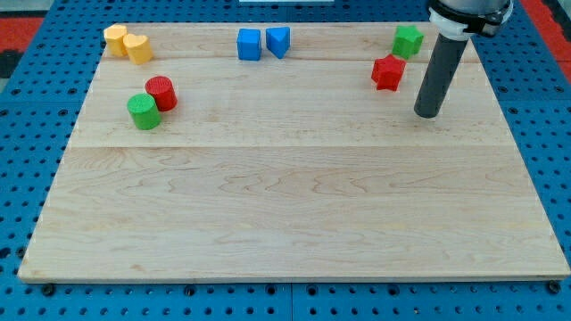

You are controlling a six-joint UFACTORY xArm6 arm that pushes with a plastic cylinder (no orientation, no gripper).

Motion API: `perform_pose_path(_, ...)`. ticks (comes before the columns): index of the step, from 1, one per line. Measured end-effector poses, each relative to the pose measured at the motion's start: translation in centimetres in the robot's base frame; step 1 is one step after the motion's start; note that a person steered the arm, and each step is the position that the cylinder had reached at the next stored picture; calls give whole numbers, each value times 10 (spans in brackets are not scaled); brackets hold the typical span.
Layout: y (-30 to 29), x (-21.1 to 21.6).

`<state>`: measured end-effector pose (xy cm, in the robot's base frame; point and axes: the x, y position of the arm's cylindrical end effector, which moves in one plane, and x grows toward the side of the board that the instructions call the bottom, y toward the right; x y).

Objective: Push the red star to the bottom center

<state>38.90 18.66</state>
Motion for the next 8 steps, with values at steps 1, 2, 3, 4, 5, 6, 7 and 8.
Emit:
perform_pose_path(1,4,0)
perform_pose_path(2,4,0)
perform_pose_path(3,4,-35)
perform_pose_path(4,4,-75)
perform_pose_path(5,6,-82)
perform_pose_path(6,6,-87)
perform_pose_path(7,8,-87)
perform_pose_path(8,8,-87)
